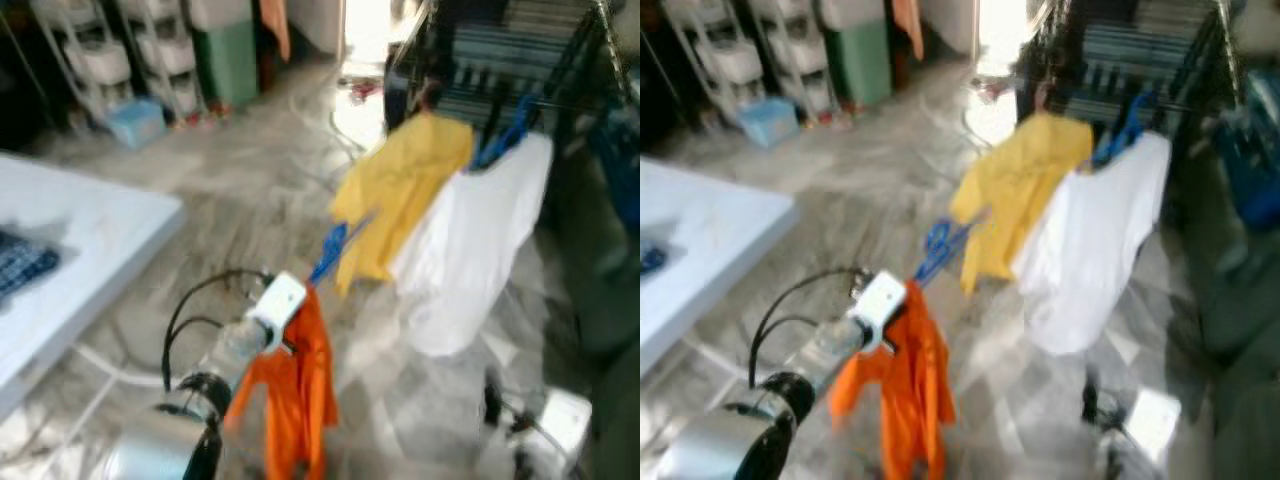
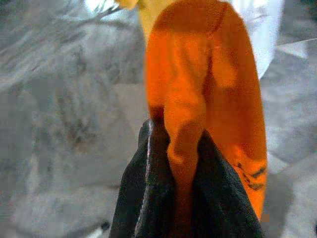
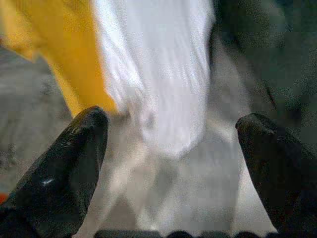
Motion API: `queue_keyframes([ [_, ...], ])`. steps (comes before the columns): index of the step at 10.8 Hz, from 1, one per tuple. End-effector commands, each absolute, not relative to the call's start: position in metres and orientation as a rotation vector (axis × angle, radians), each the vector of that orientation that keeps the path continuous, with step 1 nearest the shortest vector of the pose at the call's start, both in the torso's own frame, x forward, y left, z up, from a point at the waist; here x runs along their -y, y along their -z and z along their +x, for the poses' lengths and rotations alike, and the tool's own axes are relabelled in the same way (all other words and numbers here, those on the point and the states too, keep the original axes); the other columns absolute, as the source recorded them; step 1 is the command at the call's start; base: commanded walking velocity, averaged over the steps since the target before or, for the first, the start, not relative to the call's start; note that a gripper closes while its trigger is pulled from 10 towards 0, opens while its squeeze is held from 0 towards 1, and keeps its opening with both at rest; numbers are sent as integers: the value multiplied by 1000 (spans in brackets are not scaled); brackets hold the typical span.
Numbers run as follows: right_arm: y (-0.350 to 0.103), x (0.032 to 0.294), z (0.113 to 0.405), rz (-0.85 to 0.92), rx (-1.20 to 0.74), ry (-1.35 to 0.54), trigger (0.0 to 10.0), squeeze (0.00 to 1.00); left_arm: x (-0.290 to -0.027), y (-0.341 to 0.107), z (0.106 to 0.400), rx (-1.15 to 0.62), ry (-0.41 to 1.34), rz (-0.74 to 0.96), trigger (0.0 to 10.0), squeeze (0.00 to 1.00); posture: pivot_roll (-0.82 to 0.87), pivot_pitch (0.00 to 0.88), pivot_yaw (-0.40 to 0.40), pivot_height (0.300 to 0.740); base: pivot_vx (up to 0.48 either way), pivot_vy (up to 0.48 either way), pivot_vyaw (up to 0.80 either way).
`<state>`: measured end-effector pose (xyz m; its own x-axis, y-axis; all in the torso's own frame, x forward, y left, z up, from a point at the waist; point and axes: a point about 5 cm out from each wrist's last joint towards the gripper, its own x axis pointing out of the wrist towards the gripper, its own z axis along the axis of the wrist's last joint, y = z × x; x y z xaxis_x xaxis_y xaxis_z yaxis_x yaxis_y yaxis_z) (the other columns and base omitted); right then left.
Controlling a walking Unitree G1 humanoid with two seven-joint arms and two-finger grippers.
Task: Hang hanger
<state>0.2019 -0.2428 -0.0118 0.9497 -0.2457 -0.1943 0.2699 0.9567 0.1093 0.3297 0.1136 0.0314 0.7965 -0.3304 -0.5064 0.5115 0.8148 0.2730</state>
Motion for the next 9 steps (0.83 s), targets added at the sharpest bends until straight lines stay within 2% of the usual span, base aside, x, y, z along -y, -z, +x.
queue_keyframes([
  [1, 6, 230, 207, 95, -168, 156, 10000, 0, -124, -36, 335, -447, 388, 402, 10000, 0, -40, 4, 0, 740, 0, 0, 0],
  [4, -15, 213, 207, 92, -94, 132, 10000, 0, -136, -17, 316, -465, 309, 249, 10000, 0, -24, 0, -2, 740, 0, 0, 0],
  [6, -28, 213, 191, 76, -55, 174, 10000, 0, -158, -6, 304, -494, 233, 217, 10000, 0, -28, 0, 6, 740, 0, 0, 0],
  [8, -27, 201, 167, 15, -99, 127, 10000, 0, -184, 10, 280, -513, 204, 253, 10000, 0, -22, 0, -5, 740, 0, 0, 0],
  [9, -24, 196, 163, 56, -113, 139, 10000, 0, -193, 13, 275, -519, 167, 271, 10000, 0, -11, 0, -13, 740, 0, 0, 0],
])
